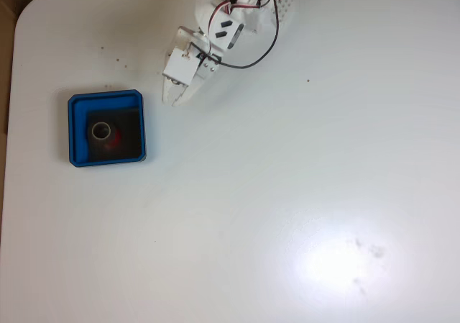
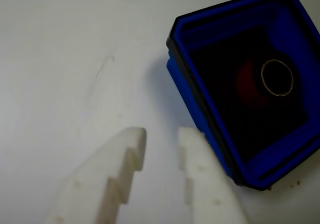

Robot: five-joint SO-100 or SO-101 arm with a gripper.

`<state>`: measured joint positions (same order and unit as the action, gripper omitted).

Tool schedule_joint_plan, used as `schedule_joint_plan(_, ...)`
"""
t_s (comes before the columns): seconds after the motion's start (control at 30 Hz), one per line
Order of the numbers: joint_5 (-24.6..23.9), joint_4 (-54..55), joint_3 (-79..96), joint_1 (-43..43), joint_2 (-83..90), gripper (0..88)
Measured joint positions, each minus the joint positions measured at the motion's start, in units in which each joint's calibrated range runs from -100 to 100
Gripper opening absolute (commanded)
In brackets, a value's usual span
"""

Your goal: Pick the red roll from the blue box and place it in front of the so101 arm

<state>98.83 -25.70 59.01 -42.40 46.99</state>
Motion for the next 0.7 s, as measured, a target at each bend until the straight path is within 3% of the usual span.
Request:
schedule_joint_plan(0.2,0.0,-1.5,-11.9,-2.7,-13.4,0.7)
schedule_joint_plan(0.5,0.0,-19.4,-36.1,-4.8,-31.9,0.7)
schedule_joint_plan(0.7,0.0,-21.5,-48.8,-8.1,-43.2,0.7)
